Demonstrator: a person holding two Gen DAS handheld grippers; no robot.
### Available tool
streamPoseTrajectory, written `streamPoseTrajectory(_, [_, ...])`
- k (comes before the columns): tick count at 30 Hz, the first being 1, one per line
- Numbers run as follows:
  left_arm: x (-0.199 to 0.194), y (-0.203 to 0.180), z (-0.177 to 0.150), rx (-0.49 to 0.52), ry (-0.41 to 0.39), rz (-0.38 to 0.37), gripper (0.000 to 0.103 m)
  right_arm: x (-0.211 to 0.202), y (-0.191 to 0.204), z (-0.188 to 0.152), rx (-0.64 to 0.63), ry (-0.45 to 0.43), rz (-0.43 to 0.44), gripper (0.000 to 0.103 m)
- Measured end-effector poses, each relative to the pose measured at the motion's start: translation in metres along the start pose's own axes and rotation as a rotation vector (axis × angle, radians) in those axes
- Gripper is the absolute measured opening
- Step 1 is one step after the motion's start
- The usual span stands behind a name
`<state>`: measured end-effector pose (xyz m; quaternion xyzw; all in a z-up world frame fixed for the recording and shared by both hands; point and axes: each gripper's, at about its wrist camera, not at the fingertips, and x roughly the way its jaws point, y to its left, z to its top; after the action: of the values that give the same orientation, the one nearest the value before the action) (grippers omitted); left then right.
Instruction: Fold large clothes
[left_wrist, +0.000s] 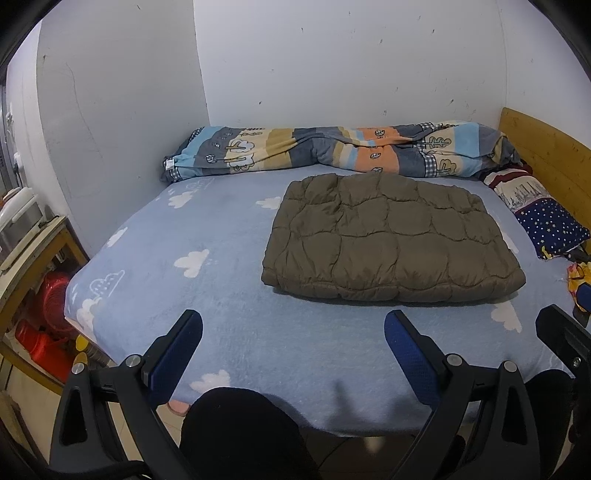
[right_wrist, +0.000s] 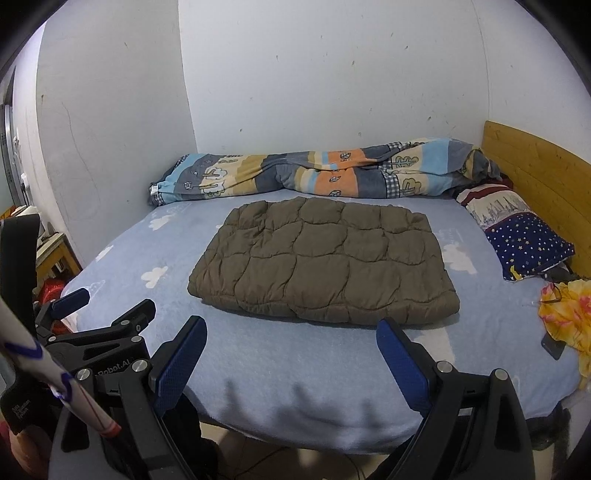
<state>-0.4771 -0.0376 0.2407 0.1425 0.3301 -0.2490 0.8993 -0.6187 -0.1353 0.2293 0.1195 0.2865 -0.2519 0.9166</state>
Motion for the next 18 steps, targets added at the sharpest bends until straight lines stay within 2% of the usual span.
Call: streamPoseTrajectory(18, [0.0066, -0.0009, -0.0024, 0.003, 0.016, 0.007, 0.098, 0.0068, -0.0046, -0.0048, 0.009, 0.022, -0.002, 0.095])
